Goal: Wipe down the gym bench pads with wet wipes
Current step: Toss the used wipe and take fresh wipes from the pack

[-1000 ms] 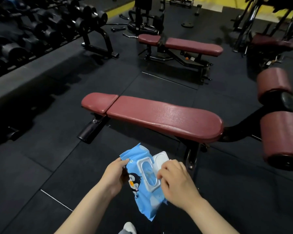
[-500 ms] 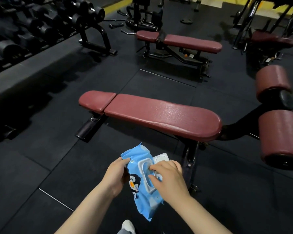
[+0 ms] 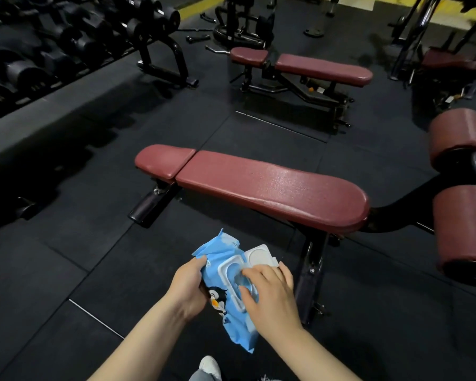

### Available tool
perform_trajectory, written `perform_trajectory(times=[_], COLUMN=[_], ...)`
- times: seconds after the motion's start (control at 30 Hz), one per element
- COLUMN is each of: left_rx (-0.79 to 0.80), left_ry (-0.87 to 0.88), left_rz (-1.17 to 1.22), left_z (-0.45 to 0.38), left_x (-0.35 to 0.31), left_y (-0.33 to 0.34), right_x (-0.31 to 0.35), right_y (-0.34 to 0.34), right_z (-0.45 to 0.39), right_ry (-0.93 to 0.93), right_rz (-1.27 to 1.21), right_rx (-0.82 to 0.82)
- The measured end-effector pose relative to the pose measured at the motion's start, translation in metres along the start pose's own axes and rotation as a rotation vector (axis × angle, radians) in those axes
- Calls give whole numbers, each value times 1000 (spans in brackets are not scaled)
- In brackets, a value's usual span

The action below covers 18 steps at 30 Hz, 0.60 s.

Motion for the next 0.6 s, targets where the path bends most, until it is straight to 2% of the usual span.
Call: perform_trajectory(times=[0.23,0.43,0.6], left_rx=[3,-2,-9], left_ry=[-83,-91,-99], left_rz=[55,57,11], left_z=[0,2,3], left_x=[3,10,17], left_y=[0,2,6], right_x=[2,8,9], right_y=[-4,-9,-9], right_z=[0,3,3], right_ry=[10,-49,-77], right_rz=[17,227,376], right_rx=[-2,-5,143])
Point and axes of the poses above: each hand's wrist, its own z-axis away from the middle knuckle, its own y-axis out of the palm, x = y × z, the point moved 1 cm from there along -z, towards the middle knuckle, and after that the axes turned 2 degrees about -y, right-handed, at the moved point
